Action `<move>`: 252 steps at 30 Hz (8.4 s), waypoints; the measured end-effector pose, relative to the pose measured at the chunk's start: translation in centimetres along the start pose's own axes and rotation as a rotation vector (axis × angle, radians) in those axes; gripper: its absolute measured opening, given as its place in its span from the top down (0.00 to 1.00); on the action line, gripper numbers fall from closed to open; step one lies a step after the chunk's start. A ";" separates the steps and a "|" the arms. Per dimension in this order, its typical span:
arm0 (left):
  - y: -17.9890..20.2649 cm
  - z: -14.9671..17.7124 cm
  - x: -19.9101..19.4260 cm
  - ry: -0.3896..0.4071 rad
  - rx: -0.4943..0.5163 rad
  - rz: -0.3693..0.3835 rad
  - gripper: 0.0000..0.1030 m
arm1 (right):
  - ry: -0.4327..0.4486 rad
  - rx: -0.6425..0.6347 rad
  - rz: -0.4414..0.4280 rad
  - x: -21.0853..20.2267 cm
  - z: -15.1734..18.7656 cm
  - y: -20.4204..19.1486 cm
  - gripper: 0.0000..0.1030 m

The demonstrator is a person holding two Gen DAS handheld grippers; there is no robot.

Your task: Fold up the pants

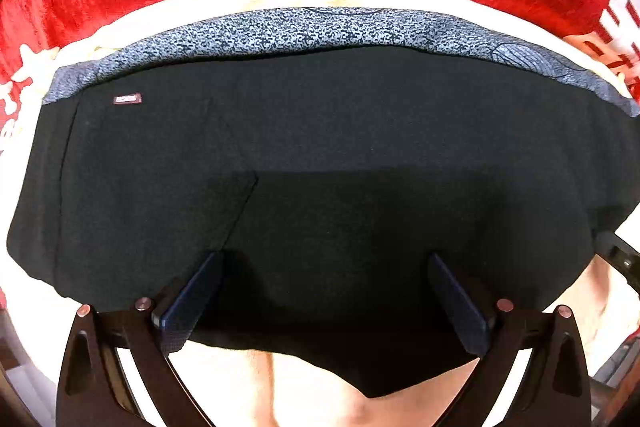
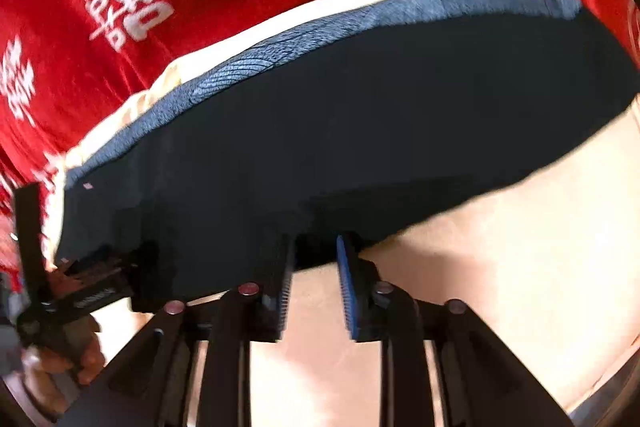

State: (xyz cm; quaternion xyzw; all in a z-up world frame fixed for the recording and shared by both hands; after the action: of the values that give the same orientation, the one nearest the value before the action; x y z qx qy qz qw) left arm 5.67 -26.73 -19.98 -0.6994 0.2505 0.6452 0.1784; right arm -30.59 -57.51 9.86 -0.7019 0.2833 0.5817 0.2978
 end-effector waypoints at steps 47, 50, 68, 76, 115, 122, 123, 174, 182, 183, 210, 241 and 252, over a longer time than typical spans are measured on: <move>34.5 -8.5 -4.8 0.000 0.202 -0.129 0.00 | 0.003 0.261 -0.062 -6.1 -0.7 21.6 0.41; 37.2 -9.3 -5.1 0.023 0.188 -0.130 0.00 | 0.058 0.240 -0.056 -6.7 -3.3 23.0 0.49; 45.1 -15.1 -1.3 0.075 0.025 -0.157 0.00 | 0.145 0.041 0.049 0.5 -19.3 21.4 0.54; 45.0 -15.3 -0.8 0.056 -0.019 -0.147 0.00 | 0.136 0.134 -0.027 -3.5 -18.1 23.3 0.51; 53.8 -12.1 -6.6 -0.006 0.082 -0.133 0.00 | 0.010 0.339 -0.240 -5.5 -4.1 28.9 0.41; 54.1 -12.2 -6.7 -0.009 0.089 -0.133 0.00 | 0.011 0.366 -0.254 -5.3 -3.8 29.2 0.41; 54.4 -12.1 -6.8 -0.010 0.089 -0.133 0.00 | 0.014 0.373 -0.261 -5.3 -3.8 29.3 0.41; 51.8 -5.8 -10.6 0.090 0.223 0.135 0.45 | 0.341 0.007 -0.078 -12.5 -9.2 14.8 0.85; 36.2 -3.6 -15.8 0.146 0.115 0.055 0.15 | 0.365 -0.249 0.151 -10.9 -5.9 3.6 0.84; 33.6 -3.4 -16.3 0.146 0.086 0.044 0.15 | 0.355 -0.293 0.189 -9.8 -5.3 1.7 0.83; 21.3 0.2 -21.2 0.097 -0.058 0.070 0.15 | -0.026 0.291 -0.510 -2.8 1.1 2.9 0.53; 14.1 5.5 -24.8 0.075 -0.064 -0.070 0.08 | -0.201 0.311 -0.501 1.5 1.9 1.5 0.87; 24.4 2.4 -29.4 0.137 0.038 0.051 0.08 | 0.007 0.107 -0.187 -7.0 -2.0 7.8 0.84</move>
State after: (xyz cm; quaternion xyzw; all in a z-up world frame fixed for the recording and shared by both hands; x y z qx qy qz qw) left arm -11.67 -41.60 10.74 -0.7319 0.2921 0.5952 0.1575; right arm -36.28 -63.79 16.35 -0.7105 0.2483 0.5330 0.3866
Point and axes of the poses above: each gripper's, at about its wrist camera, not at the fingertips, and x roughly the way its jaws point, y to its right, z to its underside, the point moved 1 cm from there along x, roughly the way its jaws point, and after that the axes turned 4 degrees about z, right-handed, at the moved point
